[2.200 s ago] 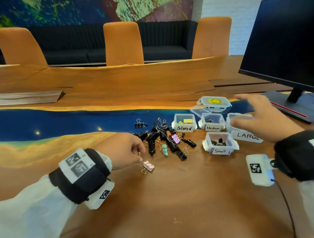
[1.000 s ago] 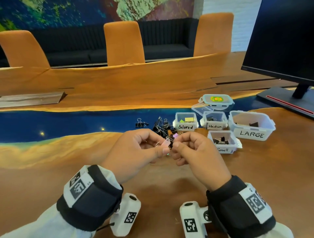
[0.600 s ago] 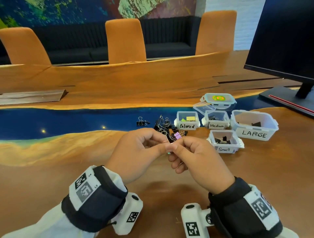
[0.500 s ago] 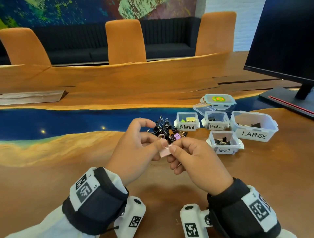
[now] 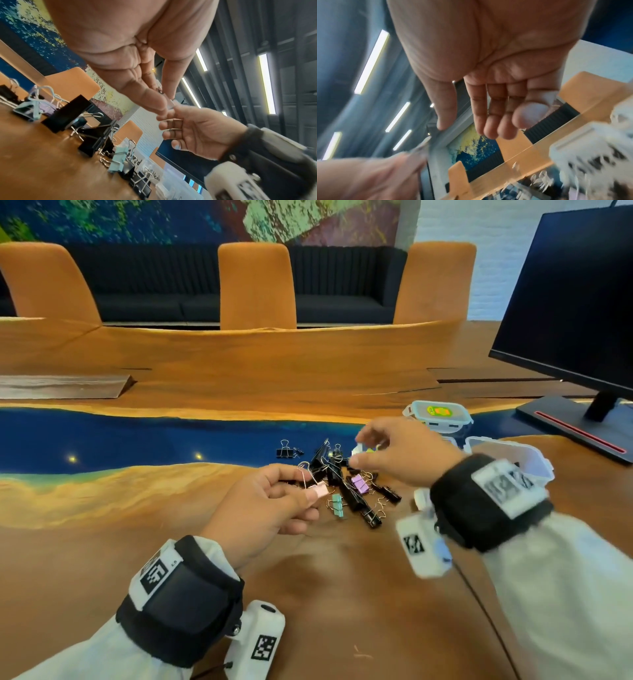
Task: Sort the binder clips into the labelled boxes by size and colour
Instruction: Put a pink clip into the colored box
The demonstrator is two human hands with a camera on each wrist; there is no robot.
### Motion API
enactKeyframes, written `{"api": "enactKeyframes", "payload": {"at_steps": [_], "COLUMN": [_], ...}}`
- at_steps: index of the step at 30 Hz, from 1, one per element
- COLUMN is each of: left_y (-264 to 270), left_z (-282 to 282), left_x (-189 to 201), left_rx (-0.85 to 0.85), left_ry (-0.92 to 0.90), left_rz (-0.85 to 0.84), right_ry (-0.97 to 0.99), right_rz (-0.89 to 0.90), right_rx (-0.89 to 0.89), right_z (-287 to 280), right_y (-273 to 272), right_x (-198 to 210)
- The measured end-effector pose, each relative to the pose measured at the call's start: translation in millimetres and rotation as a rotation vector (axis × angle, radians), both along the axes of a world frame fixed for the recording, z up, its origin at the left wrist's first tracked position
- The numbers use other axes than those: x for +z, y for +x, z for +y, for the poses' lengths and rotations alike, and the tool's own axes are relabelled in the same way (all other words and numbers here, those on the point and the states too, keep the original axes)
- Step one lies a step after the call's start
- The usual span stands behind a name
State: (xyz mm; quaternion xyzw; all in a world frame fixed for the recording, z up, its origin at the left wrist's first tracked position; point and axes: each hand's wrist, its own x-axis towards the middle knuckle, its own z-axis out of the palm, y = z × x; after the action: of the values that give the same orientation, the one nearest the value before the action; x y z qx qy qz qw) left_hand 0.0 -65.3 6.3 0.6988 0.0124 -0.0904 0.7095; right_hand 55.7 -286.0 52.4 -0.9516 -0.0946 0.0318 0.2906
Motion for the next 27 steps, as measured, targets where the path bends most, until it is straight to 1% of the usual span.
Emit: {"api": "enactKeyframes", "payload": {"at_steps": [3,6,8,10,15,18,20,22,25,27], "left_y": [2,3,1,0,2,2,3,3,-1,-5], "left_z": [6,13,18,23,30,28,27,27,25,23], "left_x": [-1,-2,-2,-3,-4,0,3,5,12,18], "left_rx": [0.034,0.032,-0.016,-0.067,-0.094,-0.072,-0.045,-0.028,-0.025,-0.043], "left_ry": [-0.025,-0.011,0.004,0.021,0.042,0.023,0.012,0.003,0.005,0.004], "left_rz": [0.0,-0.004,-0.001,0.0,-0.02,-0.035,-0.052,-0.072,-0.103,-0.124], "right_ry": [-0.277,-0.552,-0.648,-0.687,-0.715,-0.666,-0.593,-0.48,-0.344,-0.248], "right_rz": [-0.003,0.116,0.199,0.218,0.197,0.156,0.12,0.062,-0.035,-0.056], "right_rx": [-0.067,-0.114,-0.11,-0.089,-0.05,-0.052,-0.05,-0.037,0.032,0.101], "right_z": [-13,-21,-22,-22,-19,-16,-15,-15,-17,-17], "right_y": [51,86,95,98,98,90,79,61,17,-15], "right_x": [6,-7,-15,-19,-21,-13,-2,10,22,20]}}
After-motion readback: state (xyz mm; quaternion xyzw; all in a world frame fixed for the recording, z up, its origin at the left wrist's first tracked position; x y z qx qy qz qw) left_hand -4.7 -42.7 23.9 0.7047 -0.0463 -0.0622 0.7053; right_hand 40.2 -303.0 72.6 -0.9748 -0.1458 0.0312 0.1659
